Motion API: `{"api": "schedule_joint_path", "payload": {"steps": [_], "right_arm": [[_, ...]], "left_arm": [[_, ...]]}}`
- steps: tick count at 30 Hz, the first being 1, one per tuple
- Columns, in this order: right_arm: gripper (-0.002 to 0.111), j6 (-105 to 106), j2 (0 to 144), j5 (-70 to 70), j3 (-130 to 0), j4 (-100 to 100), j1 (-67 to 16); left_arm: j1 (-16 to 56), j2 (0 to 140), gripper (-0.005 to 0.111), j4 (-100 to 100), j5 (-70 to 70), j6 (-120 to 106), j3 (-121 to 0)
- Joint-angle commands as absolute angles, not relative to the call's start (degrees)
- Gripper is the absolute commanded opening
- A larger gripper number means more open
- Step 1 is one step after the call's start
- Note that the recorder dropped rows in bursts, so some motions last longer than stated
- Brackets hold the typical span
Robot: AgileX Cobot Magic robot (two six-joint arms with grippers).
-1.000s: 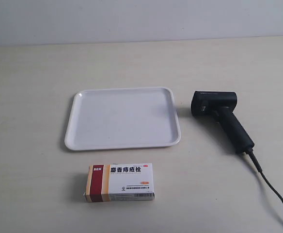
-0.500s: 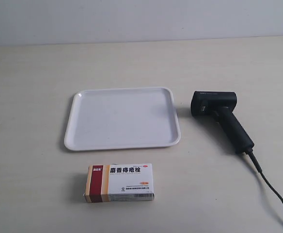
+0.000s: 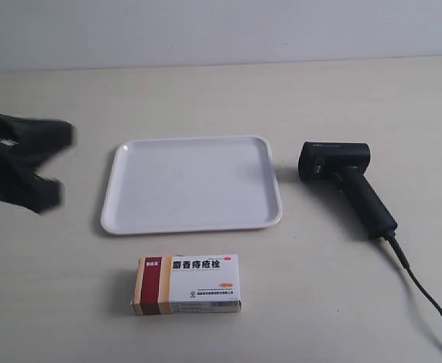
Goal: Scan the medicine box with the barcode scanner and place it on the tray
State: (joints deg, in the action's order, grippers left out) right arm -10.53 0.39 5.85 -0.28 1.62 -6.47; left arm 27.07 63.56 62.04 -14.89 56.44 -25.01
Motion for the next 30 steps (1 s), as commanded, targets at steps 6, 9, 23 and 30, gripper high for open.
{"api": "schedule_joint_path", "payload": {"steps": [6, 9, 23, 30], "right_arm": [[0.002, -10.64, 0.00, 5.05, 0.00, 1.57, -6.60], [0.002, -10.64, 0.00, 5.05, 0.00, 1.57, -6.60], [0.002, -10.65, 0.00, 4.53, 0.00, 1.80, -6.60], [0.000, -12.03, 0.00, 1.21, -1.77, 10.28, -6.60]], "left_arm": [[41.68, 89.47, 0.061, 73.80, -16.24, 57.72, -34.04], [41.89, 93.20, 0.105, 82.49, -19.55, 55.10, -34.58], [41.89, 105.19, 0.016, 83.54, -18.24, 44.25, -38.19], [39.30, 89.88, 0.000, 84.62, -8.71, 46.26, -41.91]]}}
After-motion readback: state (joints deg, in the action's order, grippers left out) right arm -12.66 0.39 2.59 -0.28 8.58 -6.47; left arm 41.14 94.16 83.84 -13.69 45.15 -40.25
